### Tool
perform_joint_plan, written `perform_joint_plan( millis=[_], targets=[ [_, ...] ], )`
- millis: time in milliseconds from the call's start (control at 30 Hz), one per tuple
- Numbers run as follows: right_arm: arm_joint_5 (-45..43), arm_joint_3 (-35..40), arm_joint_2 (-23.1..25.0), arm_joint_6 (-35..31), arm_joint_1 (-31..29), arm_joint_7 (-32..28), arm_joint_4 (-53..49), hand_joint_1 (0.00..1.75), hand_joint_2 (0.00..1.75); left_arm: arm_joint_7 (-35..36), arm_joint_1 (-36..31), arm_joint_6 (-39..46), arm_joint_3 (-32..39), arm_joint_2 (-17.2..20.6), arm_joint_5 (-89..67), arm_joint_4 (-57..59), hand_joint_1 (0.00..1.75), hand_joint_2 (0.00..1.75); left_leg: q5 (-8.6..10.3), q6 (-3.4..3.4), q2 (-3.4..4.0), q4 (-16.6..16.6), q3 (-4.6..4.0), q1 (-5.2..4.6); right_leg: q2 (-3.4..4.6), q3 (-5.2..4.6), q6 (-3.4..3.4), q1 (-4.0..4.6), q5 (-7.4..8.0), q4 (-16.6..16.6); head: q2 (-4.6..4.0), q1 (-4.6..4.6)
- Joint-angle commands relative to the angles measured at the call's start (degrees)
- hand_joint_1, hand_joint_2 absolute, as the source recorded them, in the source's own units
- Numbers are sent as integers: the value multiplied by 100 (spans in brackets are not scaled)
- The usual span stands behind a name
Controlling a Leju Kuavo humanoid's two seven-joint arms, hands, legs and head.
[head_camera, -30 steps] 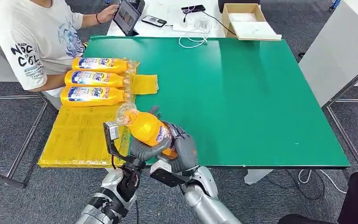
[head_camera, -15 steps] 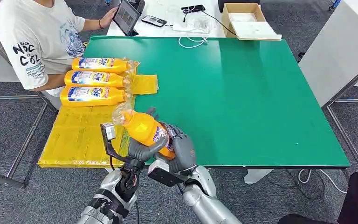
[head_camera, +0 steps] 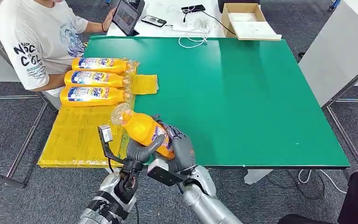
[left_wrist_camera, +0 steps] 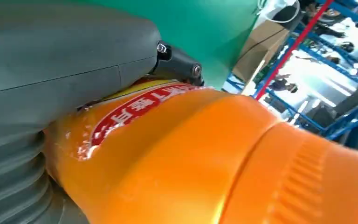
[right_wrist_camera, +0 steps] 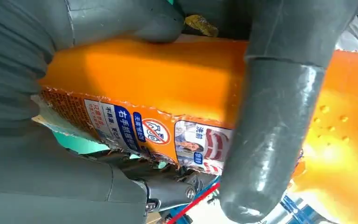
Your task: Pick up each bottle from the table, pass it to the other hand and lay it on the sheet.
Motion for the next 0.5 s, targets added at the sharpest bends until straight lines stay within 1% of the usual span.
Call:
perform_joint_plan(
  millis=[33,67,100,133,167,200,233,333,367,400,433,467,500],
  targets=[
    [55,362,6,326,-54,67,525,175,175,-131,-361,124,-187,-65,-240,-209,175,175,-5,4,-9,1,12,2,-14,17,-8,4,-8,-1,0,0],
    [57,365,4,344,-64,83,532,175,175,-146,-356,155,-187,-65,-285,-240,175,175,-11,6,-11,3,25,0,-18,30,-11,3,-15,2,0,0],
    [58,363,10,358,-71,97,539,175,175,-164,-356,204,-190,-68,-347,-258,175,175,-6,4,-10,1,14,3,-16,20,-8,6,-9,-2,0,0],
    [58,363,10,358,-71,97,539,171,175,-164,-356,204,-190,-68,-347,-258,175,175,-11,6,-11,2,24,1,-18,30,-11,5,-14,0,0,0],
    [55,332,33,323,-84,171,555,0,175,-176,-351,233,-196,-71,-388,-269,175,175,-6,5,-11,0,15,1,-16,21,-8,4,-10,-2,0,0],
    [81,338,51,331,-118,273,612,0,175,-214,-340,308,-182,-75,-449,-286,175,175,-12,7,-11,2,28,2,-19,35,-12,5,-16,-1,0,0],
    [86,328,56,309,-131,294,607,0,0,-240,-342,360,-176,-69,-507,-302,175,175,-6,4,-10,1,15,1,-15,20,-8,4,-9,-1,0,0],
    [-36,220,15,323,-84,263,334,0,0,-495,-349,759,-122,-26,-930,-416,175,175,-12,7,-9,2,26,-1,-17,31,-11,3,-16,1,0,0],
    [-59,202,-7,337,-62,267,231,0,0,-561,-351,878,-106,-12,-1050,-449,175,175,-6,4,-7,2,13,2,-13,18,-8,5,-8,-1,0,2],
    [-59,202,-9,347,-80,267,219,0,0,-559,-360,876,-98,-7,-1045,-454,175,175,-13,7,-8,4,25,0,-15,30,-11,4,-15,2,0,-2],
    [-58,197,-25,352,-94,266,203,0,0,-556,-368,872,-85,3,-1037,-460,175,175,-5,5,-9,1,12,0,-14,17,-8,3,-8,0,0,0],
    [-58,197,-25,352,-94,266,203,0,0,-556,-368,872,-85,3,-1037,-460,175,175,-14,7,-10,5,28,1,-18,34,-12,5,-17,2,0,2],
    [-58,201,-26,357,-79,266,199,0,0,-556,-366,873,-82,5,-1037,-461,175,175,-9,6,-9,2,22,-1,-16,27,-10,3,-13,1,0,2]
  ],
)
